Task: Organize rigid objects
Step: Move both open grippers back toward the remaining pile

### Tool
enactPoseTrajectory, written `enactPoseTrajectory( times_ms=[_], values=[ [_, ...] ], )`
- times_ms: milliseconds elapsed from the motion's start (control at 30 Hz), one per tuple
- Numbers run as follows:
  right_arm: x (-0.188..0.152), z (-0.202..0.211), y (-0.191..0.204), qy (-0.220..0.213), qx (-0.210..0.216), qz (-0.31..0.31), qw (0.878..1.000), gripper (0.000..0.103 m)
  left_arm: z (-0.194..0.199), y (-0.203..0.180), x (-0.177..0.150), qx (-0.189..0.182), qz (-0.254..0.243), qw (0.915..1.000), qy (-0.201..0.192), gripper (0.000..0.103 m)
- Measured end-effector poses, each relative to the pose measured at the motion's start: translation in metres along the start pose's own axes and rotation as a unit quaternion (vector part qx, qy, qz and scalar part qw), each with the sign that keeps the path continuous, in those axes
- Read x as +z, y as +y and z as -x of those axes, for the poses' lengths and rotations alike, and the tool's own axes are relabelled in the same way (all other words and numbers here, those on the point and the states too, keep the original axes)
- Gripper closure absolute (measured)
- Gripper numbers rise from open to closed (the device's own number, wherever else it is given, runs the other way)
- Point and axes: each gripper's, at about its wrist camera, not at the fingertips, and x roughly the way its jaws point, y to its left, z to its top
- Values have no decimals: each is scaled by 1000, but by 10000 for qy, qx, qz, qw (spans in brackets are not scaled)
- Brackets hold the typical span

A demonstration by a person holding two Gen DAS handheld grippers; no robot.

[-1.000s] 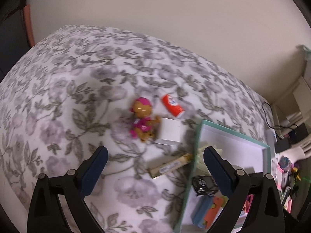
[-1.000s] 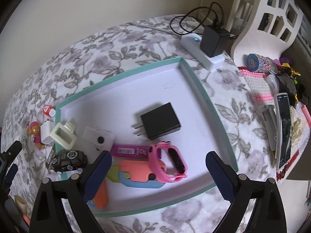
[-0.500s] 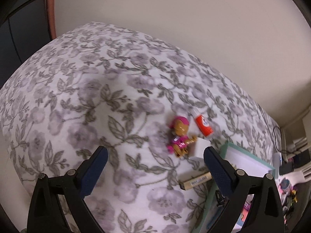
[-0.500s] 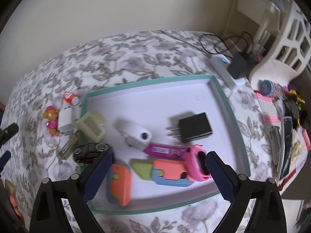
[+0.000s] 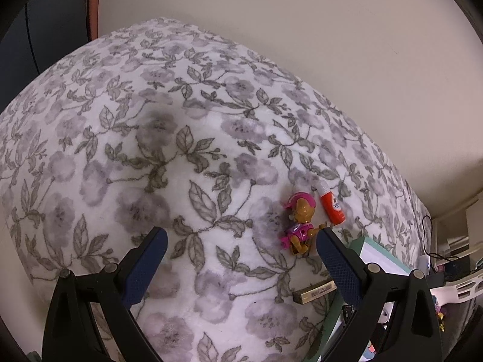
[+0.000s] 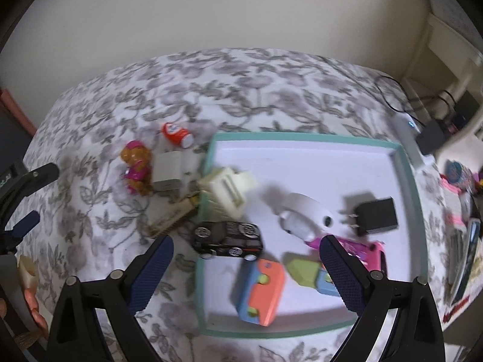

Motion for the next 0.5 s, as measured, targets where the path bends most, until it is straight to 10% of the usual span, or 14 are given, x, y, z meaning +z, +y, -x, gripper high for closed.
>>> enactPoseTrajectory(
  times_ms=[500],
  values=[
    [55, -30, 30, -92, 269, 204, 9994, 5, -39, -14, 20, -219, 141, 9986, 461, 4]
  ],
)
